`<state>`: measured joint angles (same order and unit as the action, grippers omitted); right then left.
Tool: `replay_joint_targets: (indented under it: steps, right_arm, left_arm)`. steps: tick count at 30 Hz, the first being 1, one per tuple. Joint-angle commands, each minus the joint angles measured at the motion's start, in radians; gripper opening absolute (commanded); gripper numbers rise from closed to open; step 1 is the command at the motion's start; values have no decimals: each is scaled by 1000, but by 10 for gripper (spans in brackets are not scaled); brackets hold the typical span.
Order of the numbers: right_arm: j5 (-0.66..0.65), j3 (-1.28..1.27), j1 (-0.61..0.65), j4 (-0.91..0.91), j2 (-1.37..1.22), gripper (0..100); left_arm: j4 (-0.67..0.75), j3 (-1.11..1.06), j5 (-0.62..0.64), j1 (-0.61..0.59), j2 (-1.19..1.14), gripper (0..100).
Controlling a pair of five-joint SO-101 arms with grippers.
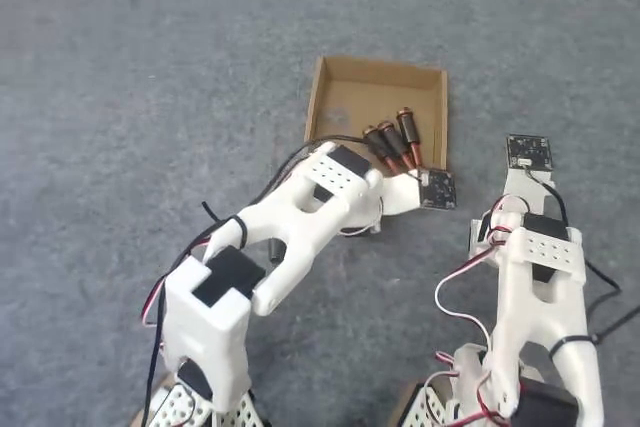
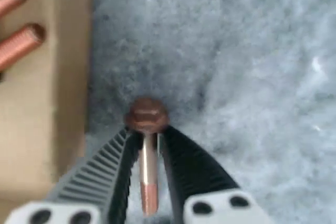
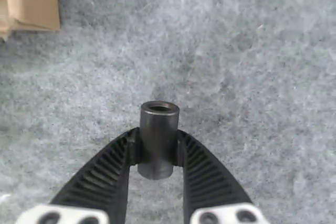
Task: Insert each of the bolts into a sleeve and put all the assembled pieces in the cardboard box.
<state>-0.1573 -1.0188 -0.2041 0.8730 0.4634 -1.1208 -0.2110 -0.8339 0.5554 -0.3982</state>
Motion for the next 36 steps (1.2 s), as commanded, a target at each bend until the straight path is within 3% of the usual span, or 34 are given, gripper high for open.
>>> replay_joint_targets:
  steps: [1,4,11,18,24,28,36]
  right_arm:
    - [-15,11,7,-15,-2,6]
    - [-15,11,4,-15,-2,6]
    - [-15,11,2,-15,-2,6]
    - [-14,11,2,-15,-2,6]
    - [-6,6,2,-42,-2,6]
    - [-5,-15,12,-70,5,6]
    - [-5,-21,50,-70,4,6]
  left_arm:
    - [-58,33,-2,61,3,10]
    - [-66,33,100,95,5,10]
    - [-49,67,572,101,38,10]
    - [-44,59,830,-58,144,10]
    - [34,-27,928,-244,249,10]
    - [112,-185,964,-276,385,10]
    - [239,-567,970,-347,870,10]
